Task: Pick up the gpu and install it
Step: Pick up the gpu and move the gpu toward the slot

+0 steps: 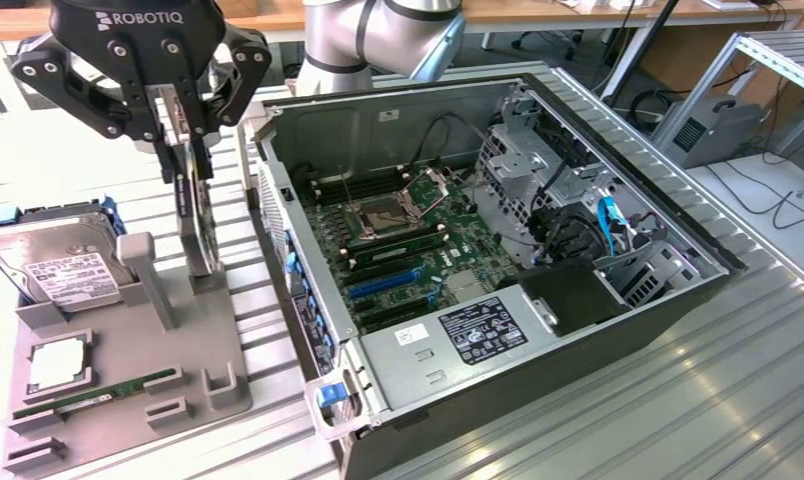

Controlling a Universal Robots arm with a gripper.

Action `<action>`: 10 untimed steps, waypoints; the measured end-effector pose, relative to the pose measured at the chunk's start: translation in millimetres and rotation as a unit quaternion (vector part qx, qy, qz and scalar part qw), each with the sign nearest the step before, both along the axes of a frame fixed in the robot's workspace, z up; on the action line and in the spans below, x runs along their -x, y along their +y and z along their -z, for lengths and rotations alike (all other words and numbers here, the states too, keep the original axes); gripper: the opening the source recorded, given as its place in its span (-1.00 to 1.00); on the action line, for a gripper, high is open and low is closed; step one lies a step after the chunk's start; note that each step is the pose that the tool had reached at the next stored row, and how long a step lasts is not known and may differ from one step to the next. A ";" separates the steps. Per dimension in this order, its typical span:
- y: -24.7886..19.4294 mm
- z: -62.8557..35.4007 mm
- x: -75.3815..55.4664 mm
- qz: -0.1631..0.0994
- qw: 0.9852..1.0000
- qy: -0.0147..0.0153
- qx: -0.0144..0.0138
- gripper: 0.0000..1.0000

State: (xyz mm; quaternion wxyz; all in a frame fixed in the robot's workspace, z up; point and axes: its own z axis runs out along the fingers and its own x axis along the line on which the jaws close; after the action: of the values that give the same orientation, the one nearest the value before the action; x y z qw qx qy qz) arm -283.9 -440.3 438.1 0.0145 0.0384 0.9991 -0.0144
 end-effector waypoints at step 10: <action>0.0 0.0 -4.9 0.000 1.000 0.000 0.002 -0.47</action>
State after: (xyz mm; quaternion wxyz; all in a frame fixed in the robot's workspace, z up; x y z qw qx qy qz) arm -279.0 -440.2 438.1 0.0146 0.0384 0.9990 -0.0169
